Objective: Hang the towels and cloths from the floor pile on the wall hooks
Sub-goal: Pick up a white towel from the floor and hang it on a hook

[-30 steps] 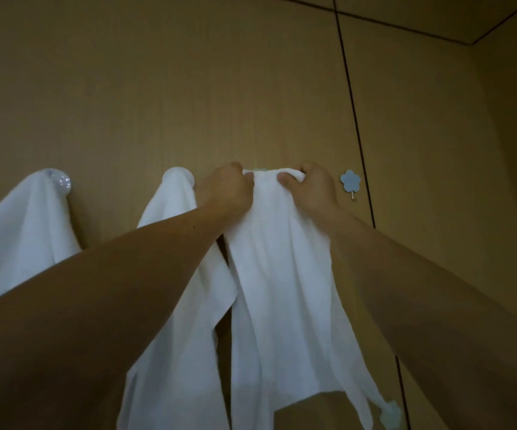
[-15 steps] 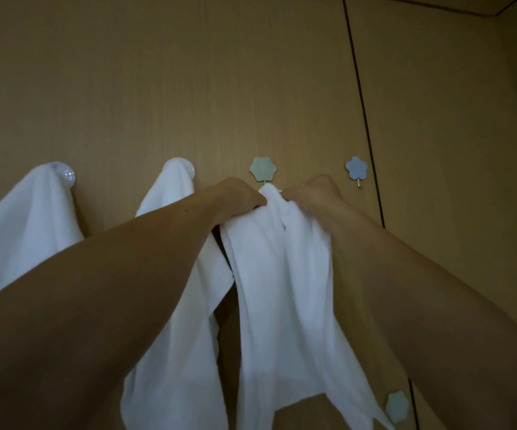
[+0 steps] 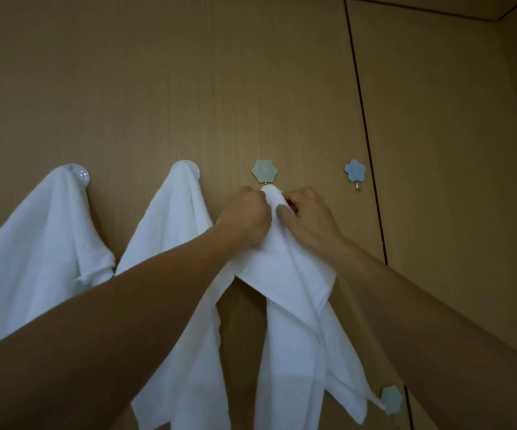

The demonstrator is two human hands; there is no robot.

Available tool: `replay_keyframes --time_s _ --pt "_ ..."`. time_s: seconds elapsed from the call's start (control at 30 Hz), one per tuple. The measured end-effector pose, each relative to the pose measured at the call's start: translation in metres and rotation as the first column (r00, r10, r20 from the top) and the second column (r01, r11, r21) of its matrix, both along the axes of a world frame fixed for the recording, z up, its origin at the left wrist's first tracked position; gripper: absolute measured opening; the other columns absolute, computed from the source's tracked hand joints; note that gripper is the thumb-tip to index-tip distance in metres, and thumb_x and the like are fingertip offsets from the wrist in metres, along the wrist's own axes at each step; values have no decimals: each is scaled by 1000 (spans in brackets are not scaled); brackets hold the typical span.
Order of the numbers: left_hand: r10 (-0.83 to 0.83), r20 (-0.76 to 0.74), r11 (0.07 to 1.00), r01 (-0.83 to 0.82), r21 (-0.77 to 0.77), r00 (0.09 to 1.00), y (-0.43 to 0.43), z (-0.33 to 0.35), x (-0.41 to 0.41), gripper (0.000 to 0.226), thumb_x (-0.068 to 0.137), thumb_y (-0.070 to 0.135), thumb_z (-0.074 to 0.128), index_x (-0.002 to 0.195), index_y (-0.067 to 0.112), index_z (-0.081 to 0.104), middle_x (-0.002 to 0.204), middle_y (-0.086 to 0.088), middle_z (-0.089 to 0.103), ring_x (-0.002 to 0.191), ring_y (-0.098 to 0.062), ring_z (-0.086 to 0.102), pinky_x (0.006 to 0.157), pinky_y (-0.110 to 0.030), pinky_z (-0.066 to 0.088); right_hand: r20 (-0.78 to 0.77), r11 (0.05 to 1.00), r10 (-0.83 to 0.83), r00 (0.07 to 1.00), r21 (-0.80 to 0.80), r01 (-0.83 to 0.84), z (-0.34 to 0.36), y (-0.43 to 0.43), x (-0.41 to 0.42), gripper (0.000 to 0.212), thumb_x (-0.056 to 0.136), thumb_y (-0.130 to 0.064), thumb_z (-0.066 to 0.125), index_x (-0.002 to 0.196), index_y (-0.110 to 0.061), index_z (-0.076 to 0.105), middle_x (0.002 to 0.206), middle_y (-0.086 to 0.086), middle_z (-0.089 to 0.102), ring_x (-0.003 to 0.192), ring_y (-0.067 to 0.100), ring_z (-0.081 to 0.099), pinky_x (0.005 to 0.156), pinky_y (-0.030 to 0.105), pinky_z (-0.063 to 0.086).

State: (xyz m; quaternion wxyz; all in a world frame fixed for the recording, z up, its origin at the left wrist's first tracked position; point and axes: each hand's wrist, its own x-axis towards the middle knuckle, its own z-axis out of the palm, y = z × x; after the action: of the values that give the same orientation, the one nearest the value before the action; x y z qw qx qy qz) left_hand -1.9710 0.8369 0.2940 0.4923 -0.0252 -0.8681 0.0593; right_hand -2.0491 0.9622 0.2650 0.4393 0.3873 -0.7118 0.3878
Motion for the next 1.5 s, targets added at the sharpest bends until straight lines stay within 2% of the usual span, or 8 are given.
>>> replay_keyframes --time_s 0.17,0.33,0.47,0.63,0.9,1.03,1.23,1.5 --pt "-180 35 936 160 312 983 16 3 4 36 81 31 65 110 15 51 99 -2 48 102 -18 46 77 -30 39 27 1000 -4 1000 23 3 -1 -1 -1 43 83 -11 58 125 -15 61 117 11 53 108 26 49 92 38 44" --pt "-194 81 916 151 371 978 22 6 7 20 83 20 64 99 7 63 94 -7 64 87 -20 62 73 -30 49 143 998 45 989 33 -50 9 -1 4 19 78 -6 59 94 -15 64 84 -2 61 79 19 56 60 27 39" --pt "-297 118 622 98 777 947 21 4 16 14 86 15 58 96 5 58 92 -10 61 73 -21 58 54 -27 45 475 952 305 825 -141 -271 15 0 10 19 73 -11 54 90 -16 60 81 2 63 75 20 62 57 24 44" --pt "-337 228 529 -17 848 914 14 -4 20 7 81 0 54 88 2 56 88 -12 55 72 -25 54 56 -30 46 560 928 363 745 -151 -339 4 6 4 32 72 -7 55 101 -20 62 86 1 66 73 16 64 58 24 49" --pt "-321 57 769 225 599 945 17 -19 6 44 78 6 68 115 11 46 100 0 50 83 -15 49 55 -19 39 447 938 338 828 -89 -335 -21 14 -1 37 77 0 64 106 -20 57 89 -9 59 74 3 56 55 14 46" --pt "-263 21 885 233 404 965 12 -34 0 46 88 11 61 131 4 45 126 -11 52 111 -24 52 78 -18 36 460 922 376 804 -105 -372 -38 14 -3 52 77 1 68 126 -13 53 103 -5 59 90 10 58 63 16 47" --pt "-237 126 923 182 339 963 12 -46 4 60 86 8 63 139 0 36 136 -15 45 123 -28 47 90 -25 38 539 932 336 772 -69 -357 -62 20 1 56 73 -2 74 124 -11 55 120 7 61 108 23 59 92 41 52" --pt "-205 149 907 130 401 967 18 -58 18 92 81 28 70 147 1 11 144 -16 32 129 -30 39 98 -37 41 516 976 218 828 -127 -178 -81 34 22 60 77 -32 76 125 -19 42 110 -6 55 89 6 57 65 24 48"
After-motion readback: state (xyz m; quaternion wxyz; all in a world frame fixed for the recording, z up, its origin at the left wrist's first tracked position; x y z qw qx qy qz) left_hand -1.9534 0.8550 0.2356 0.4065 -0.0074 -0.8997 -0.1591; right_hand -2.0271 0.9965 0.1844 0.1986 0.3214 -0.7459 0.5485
